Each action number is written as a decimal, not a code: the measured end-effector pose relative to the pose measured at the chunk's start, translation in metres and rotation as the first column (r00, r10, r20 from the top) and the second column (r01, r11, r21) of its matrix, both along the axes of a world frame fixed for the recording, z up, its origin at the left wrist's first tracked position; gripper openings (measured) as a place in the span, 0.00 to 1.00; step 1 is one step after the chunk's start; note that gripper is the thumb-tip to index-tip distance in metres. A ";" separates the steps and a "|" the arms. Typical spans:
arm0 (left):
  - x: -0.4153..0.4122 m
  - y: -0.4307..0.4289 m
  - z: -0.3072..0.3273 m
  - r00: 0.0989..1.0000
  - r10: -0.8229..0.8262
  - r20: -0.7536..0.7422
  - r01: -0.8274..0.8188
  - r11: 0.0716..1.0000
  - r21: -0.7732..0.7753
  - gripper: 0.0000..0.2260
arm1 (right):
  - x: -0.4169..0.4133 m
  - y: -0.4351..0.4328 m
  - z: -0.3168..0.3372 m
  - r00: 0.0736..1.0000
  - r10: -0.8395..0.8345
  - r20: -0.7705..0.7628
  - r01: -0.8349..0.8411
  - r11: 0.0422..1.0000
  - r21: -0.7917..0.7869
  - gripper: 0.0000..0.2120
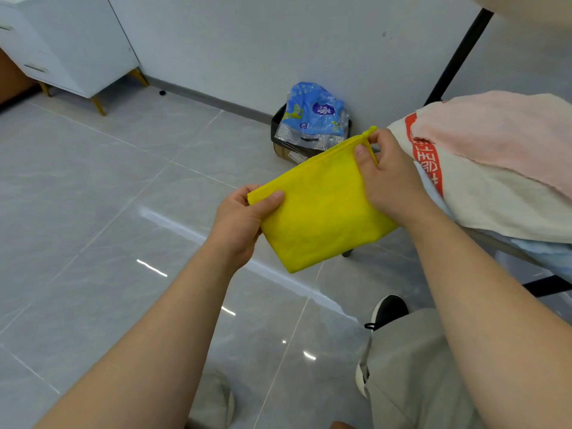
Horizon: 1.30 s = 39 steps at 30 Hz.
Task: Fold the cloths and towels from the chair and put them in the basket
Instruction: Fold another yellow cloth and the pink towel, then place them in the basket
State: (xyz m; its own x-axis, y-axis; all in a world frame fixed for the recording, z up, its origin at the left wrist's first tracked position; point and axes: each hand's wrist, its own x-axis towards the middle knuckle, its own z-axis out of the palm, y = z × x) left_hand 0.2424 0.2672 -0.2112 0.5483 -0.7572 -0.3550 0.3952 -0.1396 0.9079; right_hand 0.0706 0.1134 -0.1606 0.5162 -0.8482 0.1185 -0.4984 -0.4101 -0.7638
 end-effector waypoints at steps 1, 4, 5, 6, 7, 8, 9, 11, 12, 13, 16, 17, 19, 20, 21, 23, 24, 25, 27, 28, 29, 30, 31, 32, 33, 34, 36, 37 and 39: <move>0.003 0.001 0.001 0.996 0.006 0.094 -0.006 1.000 0.001 0.10 | 0.000 0.001 0.001 1.000 0.009 -0.016 -0.009 1.000 -0.005 0.14; 0.009 0.007 0.009 0.941 -0.001 0.338 0.000 1.000 0.002 0.11 | -0.001 0.004 0.001 0.998 0.035 -0.057 -0.036 0.999 -0.016 0.14; 0.011 0.008 0.011 0.918 -0.014 0.396 0.010 1.000 0.012 0.12 | -0.001 0.004 0.002 0.997 0.039 -0.071 -0.040 0.999 -0.021 0.14; 0.013 0.010 0.013 0.896 -0.034 0.444 0.026 0.999 0.025 0.13 | -0.002 0.005 0.002 0.996 0.038 -0.086 -0.041 0.999 -0.028 0.14; 0.015 0.011 0.015 0.876 -0.058 0.479 0.047 0.998 0.034 0.14 | -0.002 0.004 0.003 0.994 0.035 -0.099 -0.038 0.999 -0.030 0.14; 0.016 0.013 0.017 0.863 -0.074 0.500 0.065 0.997 0.036 0.14 | -0.002 0.004 0.002 0.994 0.030 -0.108 -0.033 0.999 -0.028 0.14; 0.017 0.014 0.018 0.854 -0.085 0.513 0.077 0.996 0.038 0.14 | -0.002 0.003 0.002 0.993 0.022 -0.117 -0.025 0.999 -0.020 0.14; 0.018 0.016 0.019 0.835 -0.102 0.540 0.086 0.995 0.055 0.16 | -0.002 0.000 0.000 0.992 0.006 -0.125 -0.007 1.000 -0.006 0.14; 0.018 0.017 0.020 0.823 -0.112 0.557 0.093 0.994 0.061 0.18 | -0.002 -0.002 -0.002 0.992 -0.001 -0.124 0.001 1.000 -0.004 0.12; 0.018 0.017 0.021 0.814 -0.119 0.569 0.100 0.993 0.064 0.18 | -0.001 -0.004 -0.005 0.992 -0.006 -0.125 0.006 1.000 -0.004 0.11; 0.017 0.016 0.022 0.786 -0.128 0.604 0.089 0.991 0.095 0.18 | 0.001 -0.007 -0.010 0.990 -0.028 -0.142 0.028 1.000 0.001 0.08; 0.017 0.016 0.023 0.769 -0.131 0.626 0.078 0.991 0.112 0.18 | 0.001 -0.008 -0.011 0.990 -0.034 -0.140 0.035 0.999 0.008 0.08; 0.015 0.014 0.024 0.738 -0.128 0.663 0.061 0.991 0.123 0.16 | 0.000 -0.009 -0.012 0.991 -0.042 -0.131 0.044 0.999 0.012 0.08; 0.016 0.014 0.025 0.732 -0.127 0.669 0.056 0.990 0.126 0.16 | 0.000 -0.010 -0.013 0.991 -0.045 -0.128 0.047 0.999 0.012 0.08; 0.017 0.014 0.025 0.729 -0.133 0.671 0.056 0.989 0.134 0.17 | 0.000 -0.010 -0.013 0.991 -0.044 -0.130 0.047 0.999 0.016 0.07; 0.019 0.014 0.023 0.725 -0.168 0.667 0.072 0.983 0.169 0.14 | 0.001 -0.011 -0.015 0.990 -0.035 -0.136 0.038 0.999 0.025 0.07; 0.019 0.014 0.021 0.728 -0.185 0.661 0.078 0.979 0.188 0.11 | 0.001 -0.011 -0.015 0.990 -0.026 -0.136 0.030 0.999 0.024 0.06; 0.019 0.014 0.020 0.732 -0.191 0.654 0.077 0.977 0.200 0.09 | 0.001 -0.011 -0.014 0.991 -0.018 -0.134 0.021 0.999 0.025 0.06; 0.018 0.014 0.018 0.735 -0.179 0.654 0.051 0.976 0.210 0.10 | 0.001 -0.012 -0.014 0.993 -0.010 -0.120 0.011 1.000 0.013 0.06; 0.018 0.015 0.017 0.742 -0.168 0.650 0.041 0.978 0.206 0.12 | 0.000 -0.013 -0.015 0.994 -0.008 -0.112 0.008 1.000 0.003 0.07; 0.019 0.015 0.017 0.764 -0.148 0.628 0.038 0.982 0.185 0.14 | 0.000 -0.013 -0.015 0.995 -0.004 -0.098 0.004 1.000 0.004 0.07; 0.020 0.014 0.017 0.800 -0.122 0.587 0.042 0.988 0.148 0.15 | 0.000 -0.014 -0.016 0.997 -0.001 -0.071 0.002 1.000 0.026 0.06; 0.020 0.014 0.017 0.836 -0.100 0.539 0.043 0.992 0.118 0.16 | 0.000 -0.014 -0.016 0.999 0.003 -0.036 -0.001 0.998 0.060 0.06; 0.020 0.013 0.018 0.862 -0.082 0.499 0.037 0.994 0.099 0.16 | 0.001 -0.014 -0.017 1.000 0.006 -0.002 -0.006 0.996 0.094 0.06; 0.021 0.013 0.018 0.879 -0.065 0.473 0.024 0.995 0.093 0.16 | 0.001 -0.014 -0.016 1.000 0.011 0.020 -0.013 0.992 0.122 0.06; 0.020 0.012 0.018 0.894 -0.047 0.446 0.009 0.996 0.088 0.15 | 0.002 -0.014 -0.016 0.999 0.019 0.038 -0.025 0.989 0.143 0.06; 0.020 0.011 0.018 0.925 -0.022 0.379 -0.015 0.995 0.094 0.14 | 0.003 -0.014 -0.016 0.997 0.026 0.074 -0.039 0.983 0.182 0.06; 0.020 0.011 0.018 0.938 -0.021 0.347 -0.014 0.995 0.099 0.13 | 0.003 -0.015 -0.016 0.996 0.028 0.081 -0.043 0.980 0.196 0.06; 0.020 0.010 0.015 0.947 -0.039 0.319 0.005 0.994 0.107 0.11 | 0.004 -0.014 -0.017 0.998 0.028 0.063 -0.040 0.980 0.194 0.03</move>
State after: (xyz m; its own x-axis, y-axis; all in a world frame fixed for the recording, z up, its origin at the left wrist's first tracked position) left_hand 0.2626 0.2771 -0.1957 0.6299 -0.7387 -0.2400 0.0814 -0.2445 0.9662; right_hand 0.0748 0.0991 -0.1773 0.5424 -0.8400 -0.0160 -0.4381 -0.2665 -0.8585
